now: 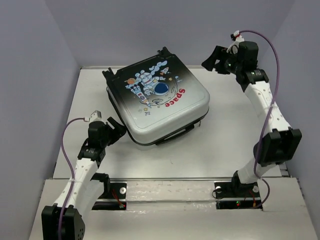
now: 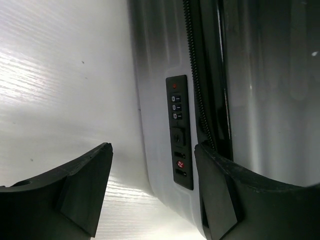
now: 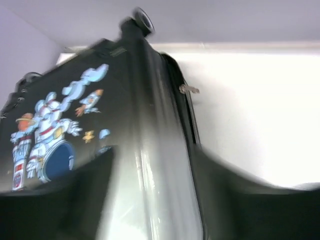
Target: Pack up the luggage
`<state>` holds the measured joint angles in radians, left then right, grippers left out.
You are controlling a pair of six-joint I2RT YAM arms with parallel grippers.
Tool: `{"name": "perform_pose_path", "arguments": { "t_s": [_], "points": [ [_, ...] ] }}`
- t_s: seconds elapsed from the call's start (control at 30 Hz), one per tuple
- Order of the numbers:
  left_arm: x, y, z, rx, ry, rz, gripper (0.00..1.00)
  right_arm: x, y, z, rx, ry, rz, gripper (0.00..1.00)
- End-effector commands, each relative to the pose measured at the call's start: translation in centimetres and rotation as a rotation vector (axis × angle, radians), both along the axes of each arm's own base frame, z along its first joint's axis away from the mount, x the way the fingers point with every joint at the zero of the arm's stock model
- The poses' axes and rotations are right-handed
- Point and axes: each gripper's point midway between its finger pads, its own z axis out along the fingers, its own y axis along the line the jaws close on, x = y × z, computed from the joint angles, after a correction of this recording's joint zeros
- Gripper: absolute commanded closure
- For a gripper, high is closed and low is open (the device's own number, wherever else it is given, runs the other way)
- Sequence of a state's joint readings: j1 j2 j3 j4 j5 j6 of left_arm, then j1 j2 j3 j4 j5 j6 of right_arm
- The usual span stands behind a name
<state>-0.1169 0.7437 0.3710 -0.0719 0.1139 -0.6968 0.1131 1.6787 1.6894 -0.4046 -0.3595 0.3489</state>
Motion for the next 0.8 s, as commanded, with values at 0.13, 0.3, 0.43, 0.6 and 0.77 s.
{"name": "perform_pose_path", "arguments": {
  "t_s": [0.13,0.3,0.43,0.6,0.77],
  "points": [
    [1.5,-2.6,8.7,-0.067,-0.264,-0.133,0.22,-14.5,0.2,2.0,0.048,-0.298,0.114,0.93],
    [1.0,-2.6,7.3,-0.047,-0.236,-0.166,0.23,-21.6,0.7,-2.9,0.146,-0.399,0.149,0.93],
    [0.6,-3.4,7.5,-0.085,-0.238,-0.201,0.23,-21.9,0.6,-8.5,0.135,-0.337,0.147,0.9],
    [0.5,-3.3,7.9,-0.079,-0.245,-0.201,0.23,-21.4,1.0,-12.1,0.129,-0.365,0.178,0.57],
    [0.6,-3.1,8.3,-0.075,-0.255,-0.196,0.23,-19.7,1.5,-13.9,0.114,-0.357,0.205,0.53]
  ]
}}
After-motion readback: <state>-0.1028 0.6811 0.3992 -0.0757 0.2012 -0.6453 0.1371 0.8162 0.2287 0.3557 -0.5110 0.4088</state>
